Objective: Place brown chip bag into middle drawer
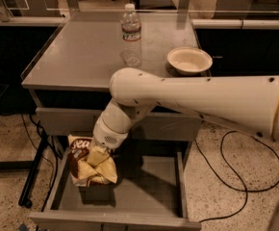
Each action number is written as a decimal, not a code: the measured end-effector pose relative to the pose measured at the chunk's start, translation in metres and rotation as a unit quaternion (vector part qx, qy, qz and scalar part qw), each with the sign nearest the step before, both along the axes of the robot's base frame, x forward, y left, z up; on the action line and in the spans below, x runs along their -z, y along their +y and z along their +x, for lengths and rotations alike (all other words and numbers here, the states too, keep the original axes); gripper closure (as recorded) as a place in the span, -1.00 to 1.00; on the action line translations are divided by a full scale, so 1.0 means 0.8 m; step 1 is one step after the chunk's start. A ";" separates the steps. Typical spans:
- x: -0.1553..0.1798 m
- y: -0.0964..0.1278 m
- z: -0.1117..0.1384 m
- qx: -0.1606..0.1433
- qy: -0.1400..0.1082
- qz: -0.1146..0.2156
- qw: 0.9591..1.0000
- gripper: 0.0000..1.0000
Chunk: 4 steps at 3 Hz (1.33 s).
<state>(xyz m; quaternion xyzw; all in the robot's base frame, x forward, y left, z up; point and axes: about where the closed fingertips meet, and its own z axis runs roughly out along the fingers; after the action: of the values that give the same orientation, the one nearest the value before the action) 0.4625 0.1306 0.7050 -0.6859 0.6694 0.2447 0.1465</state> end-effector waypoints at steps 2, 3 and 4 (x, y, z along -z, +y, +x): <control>0.069 -0.011 0.007 0.019 0.045 -0.007 0.999 1.00; 0.099 -0.018 0.013 0.035 0.054 -0.004 0.998 1.00; 0.148 -0.043 0.023 0.073 0.071 0.007 0.995 1.00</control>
Offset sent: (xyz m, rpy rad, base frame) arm 0.0055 -0.0082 -0.0431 -0.0105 0.0690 -0.0352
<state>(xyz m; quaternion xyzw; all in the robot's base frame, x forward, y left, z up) 0.4810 0.0966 0.5869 -0.6153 0.7243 0.2864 0.1211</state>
